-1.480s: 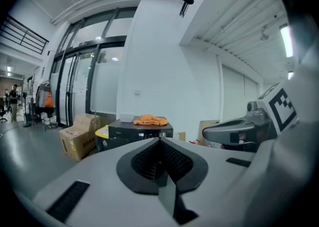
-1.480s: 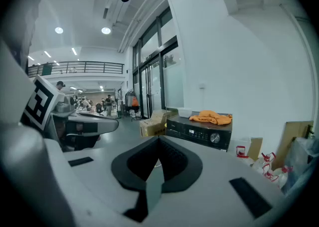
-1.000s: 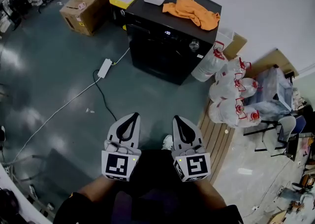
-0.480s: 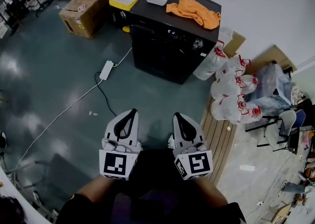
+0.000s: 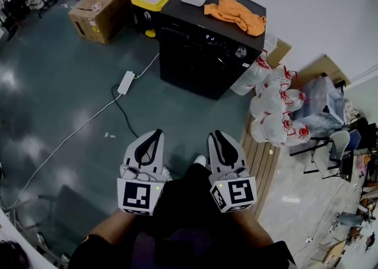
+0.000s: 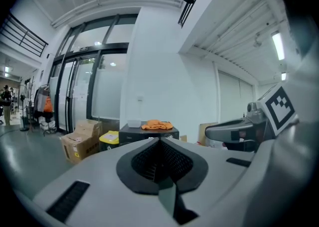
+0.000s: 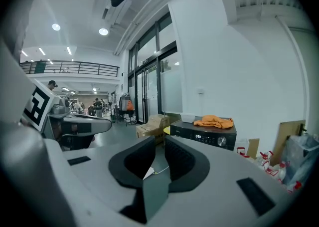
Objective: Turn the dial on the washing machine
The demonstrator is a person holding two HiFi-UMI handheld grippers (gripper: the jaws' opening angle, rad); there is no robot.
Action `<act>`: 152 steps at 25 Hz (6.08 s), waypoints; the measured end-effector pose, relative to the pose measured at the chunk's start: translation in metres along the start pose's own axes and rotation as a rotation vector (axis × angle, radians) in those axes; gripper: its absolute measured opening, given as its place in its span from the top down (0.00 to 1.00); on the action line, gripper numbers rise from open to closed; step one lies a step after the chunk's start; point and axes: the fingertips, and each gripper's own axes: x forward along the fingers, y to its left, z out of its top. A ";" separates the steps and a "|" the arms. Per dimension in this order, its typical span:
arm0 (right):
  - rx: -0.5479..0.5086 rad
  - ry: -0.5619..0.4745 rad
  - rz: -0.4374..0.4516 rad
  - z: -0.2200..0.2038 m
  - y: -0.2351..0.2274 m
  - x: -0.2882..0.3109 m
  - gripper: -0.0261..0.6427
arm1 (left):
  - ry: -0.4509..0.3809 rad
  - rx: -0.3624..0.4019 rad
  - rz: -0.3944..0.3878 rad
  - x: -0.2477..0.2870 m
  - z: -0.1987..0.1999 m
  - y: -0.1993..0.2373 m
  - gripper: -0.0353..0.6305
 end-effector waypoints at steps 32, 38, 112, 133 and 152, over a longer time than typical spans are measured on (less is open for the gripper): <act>0.049 0.037 -0.171 -0.006 -0.148 0.169 0.39 | 0.054 -0.005 -0.035 0.210 0.025 0.059 0.44; 0.075 0.046 -0.225 -0.008 -0.218 0.207 0.39 | 0.078 0.031 -0.048 0.281 0.039 0.053 0.44; -0.119 0.397 -0.539 -0.158 -0.429 0.382 0.56 | 0.331 0.100 -0.149 0.553 -0.096 0.077 0.45; -0.160 0.425 -0.492 -0.153 -0.422 0.382 0.50 | 0.296 0.090 -0.168 0.552 -0.074 0.075 0.45; 0.303 0.268 -0.433 -0.154 -0.438 0.382 0.55 | 0.293 0.080 -0.168 0.552 -0.070 0.077 0.45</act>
